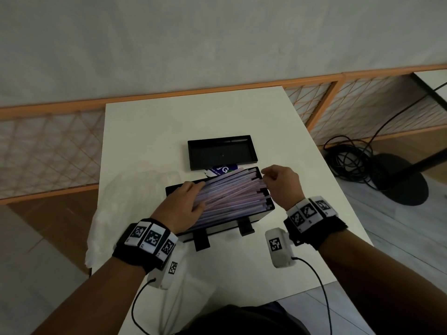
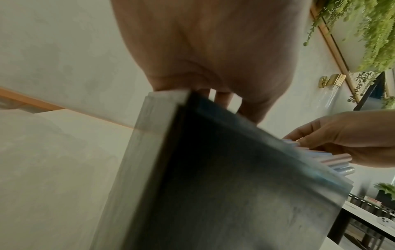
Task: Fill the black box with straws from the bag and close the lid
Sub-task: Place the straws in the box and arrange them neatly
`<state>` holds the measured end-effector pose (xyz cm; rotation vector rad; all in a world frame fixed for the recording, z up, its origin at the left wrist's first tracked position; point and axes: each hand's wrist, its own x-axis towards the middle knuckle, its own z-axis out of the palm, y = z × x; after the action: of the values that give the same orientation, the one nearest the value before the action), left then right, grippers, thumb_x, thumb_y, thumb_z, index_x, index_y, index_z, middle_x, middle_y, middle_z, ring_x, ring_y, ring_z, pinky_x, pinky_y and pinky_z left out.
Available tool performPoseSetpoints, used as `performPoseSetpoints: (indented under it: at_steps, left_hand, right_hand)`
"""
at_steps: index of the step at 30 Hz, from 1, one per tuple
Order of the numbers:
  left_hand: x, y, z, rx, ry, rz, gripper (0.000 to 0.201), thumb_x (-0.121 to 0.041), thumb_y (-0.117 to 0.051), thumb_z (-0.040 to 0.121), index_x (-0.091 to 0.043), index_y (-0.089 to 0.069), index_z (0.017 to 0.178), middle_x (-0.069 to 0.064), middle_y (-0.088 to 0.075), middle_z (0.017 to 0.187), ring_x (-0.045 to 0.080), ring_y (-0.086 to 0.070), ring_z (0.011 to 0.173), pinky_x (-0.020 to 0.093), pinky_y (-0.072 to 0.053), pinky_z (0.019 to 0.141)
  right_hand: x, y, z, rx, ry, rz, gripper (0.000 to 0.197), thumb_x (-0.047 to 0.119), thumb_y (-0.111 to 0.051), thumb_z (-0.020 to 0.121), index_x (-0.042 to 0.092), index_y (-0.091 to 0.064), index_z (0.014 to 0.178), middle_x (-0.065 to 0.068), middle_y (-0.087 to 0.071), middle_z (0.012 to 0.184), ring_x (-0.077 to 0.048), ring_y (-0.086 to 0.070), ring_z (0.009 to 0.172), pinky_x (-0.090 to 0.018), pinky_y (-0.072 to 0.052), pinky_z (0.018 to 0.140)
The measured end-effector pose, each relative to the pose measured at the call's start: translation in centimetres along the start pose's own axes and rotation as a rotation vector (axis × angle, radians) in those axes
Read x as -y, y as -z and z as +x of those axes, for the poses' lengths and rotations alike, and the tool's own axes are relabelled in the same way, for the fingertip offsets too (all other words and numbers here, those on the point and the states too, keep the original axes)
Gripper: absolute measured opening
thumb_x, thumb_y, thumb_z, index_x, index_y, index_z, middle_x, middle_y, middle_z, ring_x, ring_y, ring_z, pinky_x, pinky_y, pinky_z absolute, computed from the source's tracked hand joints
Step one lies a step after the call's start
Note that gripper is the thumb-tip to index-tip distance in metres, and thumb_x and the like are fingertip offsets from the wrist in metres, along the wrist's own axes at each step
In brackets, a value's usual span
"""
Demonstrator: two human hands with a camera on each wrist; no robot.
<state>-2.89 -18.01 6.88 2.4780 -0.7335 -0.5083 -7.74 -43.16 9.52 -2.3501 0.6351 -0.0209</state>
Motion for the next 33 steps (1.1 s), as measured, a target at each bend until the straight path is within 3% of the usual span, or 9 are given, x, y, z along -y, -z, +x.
performPoseSetpoints:
  at_steps: [3, 6, 8, 11, 17, 19, 24, 27, 33]
  left_hand:
    - [0.4, 0.1, 0.0, 0.084, 0.003, 0.012, 0.077, -0.058, -0.049, 0.080, -0.023, -0.027, 0.145, 0.002, -0.042, 0.137, 0.020, -0.039, 0.127, 0.034, -0.036, 0.106]
    - [0.8, 0.1, 0.2, 0.126, -0.023, 0.016, 0.104, -0.078, -0.046, 0.057, -0.027, -0.025, 0.145, 0.001, -0.041, 0.134, 0.020, -0.037, 0.126, 0.036, -0.036, 0.106]
    - [0.9, -0.1, 0.2, 0.145, -0.044, 0.089, 0.103, -0.077, -0.045, 0.057, -0.027, -0.024, 0.145, 0.002, -0.041, 0.132, 0.023, -0.040, 0.123, 0.039, -0.038, 0.104]
    - [0.5, -0.6, 0.2, 0.144, -0.043, 0.272, 0.077, -0.057, -0.051, 0.083, -0.026, -0.020, 0.146, 0.003, -0.035, 0.140, 0.027, -0.040, 0.124, 0.040, -0.033, 0.105]
    - [-0.3, -0.9, 0.3, 0.124, -0.003, 0.383, 0.056, -0.047, -0.030, 0.096, -0.031, -0.013, 0.147, 0.000, -0.035, 0.141, 0.026, -0.040, 0.122, 0.041, -0.035, 0.097]
    - [-0.3, -1.0, 0.3, 0.126, -0.004, 0.403, 0.056, -0.045, -0.028, 0.097, -0.030, -0.009, 0.148, 0.001, -0.033, 0.143, 0.026, -0.039, 0.122, 0.041, -0.036, 0.096]
    - [-0.6, -0.8, 0.5, 0.146, -0.014, 0.414, 0.061, -0.047, -0.031, 0.096, -0.028, -0.007, 0.149, 0.006, -0.035, 0.139, 0.028, -0.040, 0.121, 0.043, -0.037, 0.096]
    - [-0.3, -0.4, 0.8, 0.177, -0.020, 0.323, 0.074, -0.053, -0.041, 0.092, -0.023, -0.006, 0.149, 0.005, -0.033, 0.142, 0.026, -0.039, 0.124, 0.041, -0.039, 0.100]
    - [0.8, -0.2, 0.4, 0.175, -0.057, 0.230, 0.086, -0.053, -0.060, 0.081, -0.019, -0.017, 0.147, 0.007, -0.038, 0.137, 0.025, -0.045, 0.119, 0.042, -0.043, 0.098]
  right_hand:
    - [-0.7, 0.3, 0.8, 0.022, -0.083, 0.195, 0.015, 0.002, -0.062, 0.083, 0.007, -0.072, 0.093, -0.012, -0.073, 0.086, -0.019, -0.066, 0.071, -0.027, -0.053, 0.077]
    - [-0.8, 0.8, 1.3, 0.134, -0.105, 0.314, 0.011, -0.001, -0.068, 0.079, 0.007, -0.072, 0.087, -0.006, -0.069, 0.073, -0.020, -0.066, 0.067, -0.030, -0.058, 0.075]
    - [-0.6, 0.7, 1.3, 0.153, -0.011, 0.221, 0.011, 0.002, -0.071, 0.077, 0.009, -0.073, 0.086, -0.004, -0.070, 0.074, -0.017, -0.066, 0.070, -0.019, -0.056, 0.073]
    - [-0.2, 0.0, 0.7, 0.124, 0.162, 0.021, 0.011, 0.007, -0.072, 0.077, 0.010, -0.075, 0.087, -0.002, -0.072, 0.080, -0.008, -0.063, 0.072, 0.001, -0.042, 0.064]
    - [-0.3, -0.4, 0.2, -0.009, 0.196, 0.006, 0.019, 0.009, -0.063, 0.085, 0.010, -0.067, 0.103, -0.007, -0.068, 0.102, -0.015, -0.057, 0.077, -0.022, -0.047, 0.077]
    - [0.3, 0.0, -0.4, -0.048, 0.335, 0.005, 0.027, 0.018, -0.063, 0.087, 0.012, -0.062, 0.113, -0.007, -0.060, 0.115, -0.021, -0.056, 0.097, -0.025, -0.044, 0.086]
    - [2.3, -0.7, -2.5, 0.421, 0.697, -0.539, 0.079, 0.051, -0.057, 0.084, 0.025, -0.019, 0.148, -0.003, -0.018, 0.157, -0.023, -0.013, 0.144, -0.040, -0.015, 0.116]
    - [2.3, -1.5, -2.4, 0.497, 0.672, -0.739, 0.079, 0.047, -0.051, 0.087, 0.017, -0.013, 0.149, -0.007, -0.027, 0.153, -0.027, -0.025, 0.141, -0.040, -0.018, 0.118]
    - [2.5, -1.4, -0.6, 0.533, 0.603, -0.797, 0.073, 0.044, -0.061, 0.081, 0.015, -0.030, 0.140, -0.006, -0.041, 0.143, -0.028, -0.042, 0.129, -0.042, -0.039, 0.105]
